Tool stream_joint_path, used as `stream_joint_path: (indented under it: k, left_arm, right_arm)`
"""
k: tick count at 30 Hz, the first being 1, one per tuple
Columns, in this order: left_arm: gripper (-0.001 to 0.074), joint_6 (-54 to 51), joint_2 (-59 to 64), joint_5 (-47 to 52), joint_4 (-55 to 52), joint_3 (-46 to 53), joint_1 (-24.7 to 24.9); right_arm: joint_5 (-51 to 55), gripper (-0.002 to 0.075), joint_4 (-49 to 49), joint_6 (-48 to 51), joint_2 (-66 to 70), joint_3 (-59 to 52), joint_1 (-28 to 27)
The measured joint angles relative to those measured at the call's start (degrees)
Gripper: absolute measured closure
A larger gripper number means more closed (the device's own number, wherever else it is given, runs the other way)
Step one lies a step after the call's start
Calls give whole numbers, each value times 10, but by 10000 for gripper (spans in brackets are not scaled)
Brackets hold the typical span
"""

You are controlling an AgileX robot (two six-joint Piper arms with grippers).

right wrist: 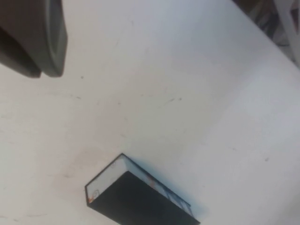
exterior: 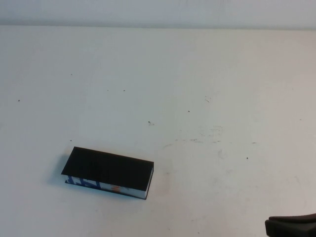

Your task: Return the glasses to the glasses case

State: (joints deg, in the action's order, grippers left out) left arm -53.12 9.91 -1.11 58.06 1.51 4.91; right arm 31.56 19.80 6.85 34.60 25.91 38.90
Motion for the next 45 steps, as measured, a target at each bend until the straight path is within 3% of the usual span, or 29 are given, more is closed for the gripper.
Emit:
stream_joint_path:
  k: [8, 10, 18, 22, 26, 33, 45]
  left_arm:
    - [738, 0, 0, 2, 0, 0, 0]
    - [738, 0, 0, 2, 0, 0, 0]
    - [738, 0, 0, 2, 0, 0, 0]
    - [738, 0, 0, 2, 0, 0, 0]
    - [738, 0, 0, 2, 0, 0, 0]
    - [738, 0, 0, 2, 0, 0, 0]
    - [738, 0, 0, 2, 0, 0, 0]
  right_arm:
    - [-57, 737, -91, 0, -8, -3, -11]
    - [-90, 737, -101, 0, -24, -14, -52]
    - [-256, 737, -100, 2, -168, -159, -325]
    - [-276, 737, -98, 2, -270, -235, -387]
    - [-260, 737, -97, 2, -342, -271, -395]
    - [-117, 737, -95, 2, -350, -275, -395]
    - [-109, 737, -88, 2, -350, -275, -395]
